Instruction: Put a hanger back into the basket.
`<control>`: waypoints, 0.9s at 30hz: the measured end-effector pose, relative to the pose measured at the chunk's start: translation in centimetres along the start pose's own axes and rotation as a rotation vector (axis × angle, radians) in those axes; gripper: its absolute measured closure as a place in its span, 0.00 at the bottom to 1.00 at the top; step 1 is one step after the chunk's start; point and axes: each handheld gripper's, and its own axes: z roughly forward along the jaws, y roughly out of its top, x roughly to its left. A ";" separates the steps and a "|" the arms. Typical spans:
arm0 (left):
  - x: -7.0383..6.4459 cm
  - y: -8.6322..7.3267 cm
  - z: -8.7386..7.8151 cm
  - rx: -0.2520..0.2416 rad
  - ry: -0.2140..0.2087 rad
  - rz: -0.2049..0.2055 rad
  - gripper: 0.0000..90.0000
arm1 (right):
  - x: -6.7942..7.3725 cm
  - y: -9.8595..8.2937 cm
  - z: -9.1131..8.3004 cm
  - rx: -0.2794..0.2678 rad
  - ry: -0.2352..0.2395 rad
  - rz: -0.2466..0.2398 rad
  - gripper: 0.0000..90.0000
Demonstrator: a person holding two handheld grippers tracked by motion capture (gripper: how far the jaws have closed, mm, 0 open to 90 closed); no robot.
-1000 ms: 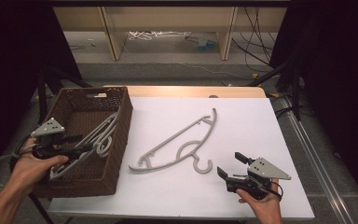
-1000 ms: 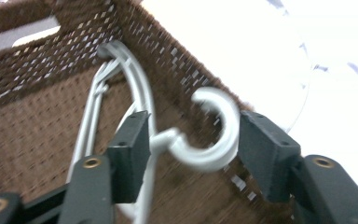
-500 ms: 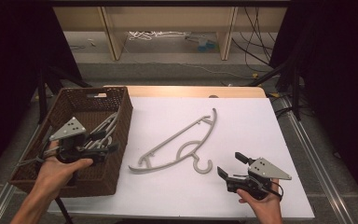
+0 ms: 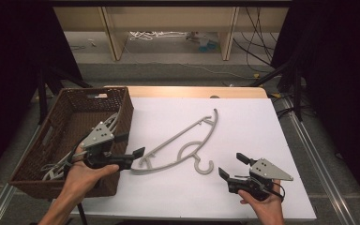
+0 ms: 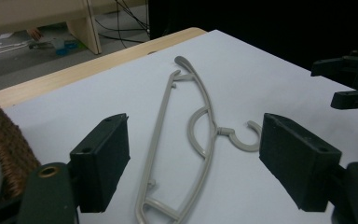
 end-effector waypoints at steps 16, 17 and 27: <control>-2.8 -1.2 4.1 -0.059 -0.029 0.009 0.18 | -0.3 -0.1 0.1 -0.021 -0.001 -0.012 0.20; -2.9 -1.4 4.3 -0.059 -0.027 0.007 0.18 | -0.3 -0.1 0.0 -0.021 0.000 -0.012 0.20; -4.2 -3.2 6.0 -0.051 -0.021 0.044 0.18 | -0.3 0.0 0.0 -0.029 0.006 -0.016 0.20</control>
